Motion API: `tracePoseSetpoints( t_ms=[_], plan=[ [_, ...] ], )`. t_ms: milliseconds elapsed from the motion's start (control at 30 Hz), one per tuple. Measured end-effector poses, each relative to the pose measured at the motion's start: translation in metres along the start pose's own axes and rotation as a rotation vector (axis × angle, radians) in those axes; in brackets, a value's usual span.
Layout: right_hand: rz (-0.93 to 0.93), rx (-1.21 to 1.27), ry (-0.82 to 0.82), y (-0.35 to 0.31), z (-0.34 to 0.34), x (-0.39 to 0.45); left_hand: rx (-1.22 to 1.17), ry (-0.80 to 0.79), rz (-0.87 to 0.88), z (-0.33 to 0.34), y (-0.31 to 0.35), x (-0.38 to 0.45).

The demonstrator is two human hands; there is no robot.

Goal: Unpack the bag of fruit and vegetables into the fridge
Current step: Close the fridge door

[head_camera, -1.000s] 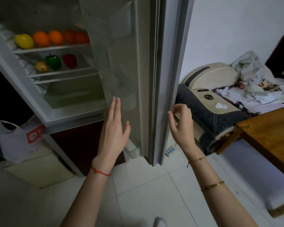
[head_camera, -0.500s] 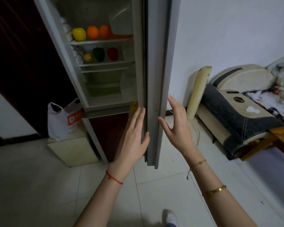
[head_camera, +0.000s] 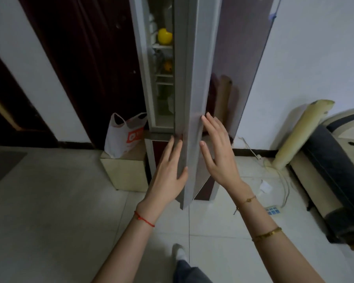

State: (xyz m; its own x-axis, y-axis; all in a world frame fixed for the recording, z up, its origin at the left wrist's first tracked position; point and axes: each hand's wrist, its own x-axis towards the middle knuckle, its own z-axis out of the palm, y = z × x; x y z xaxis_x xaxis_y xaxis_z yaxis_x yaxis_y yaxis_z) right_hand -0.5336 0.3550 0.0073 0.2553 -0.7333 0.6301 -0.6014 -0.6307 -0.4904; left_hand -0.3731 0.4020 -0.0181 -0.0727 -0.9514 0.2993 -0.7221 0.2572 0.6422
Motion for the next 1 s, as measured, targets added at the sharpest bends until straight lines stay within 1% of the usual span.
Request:
tracePoseSetpoints(
  t_ms=[133, 333, 467, 567, 700, 1000],
  plan=[
    [-0.071, 0.034, -0.024, 0.006, 0.039, 0.032, 0.006, 0.06, -0.05, -0.022, -0.034, 0.027],
    [-0.167, -0.013, -0.084, 0.017, 0.095, 0.089, -0.009, 0.119, -0.134, -0.043, -0.08, 0.077],
    [-0.17, -0.004, -0.108, 0.025, 0.13, 0.125, -0.059, 0.171, -0.168, -0.052, -0.11, 0.114],
    [-0.183, -0.008, -0.106, 0.03, 0.148, 0.145, -0.059, 0.18, -0.188, -0.056, -0.129, 0.135],
    [-0.196, -0.012, -0.128, 0.044, 0.176, 0.181, -0.048, 0.156, -0.202, -0.065, -0.159, 0.17],
    [-0.156, -0.193, -0.097, 0.062, 0.228, 0.243, -0.047, 0.073, -0.121, -0.083, -0.219, 0.248]
  ],
)
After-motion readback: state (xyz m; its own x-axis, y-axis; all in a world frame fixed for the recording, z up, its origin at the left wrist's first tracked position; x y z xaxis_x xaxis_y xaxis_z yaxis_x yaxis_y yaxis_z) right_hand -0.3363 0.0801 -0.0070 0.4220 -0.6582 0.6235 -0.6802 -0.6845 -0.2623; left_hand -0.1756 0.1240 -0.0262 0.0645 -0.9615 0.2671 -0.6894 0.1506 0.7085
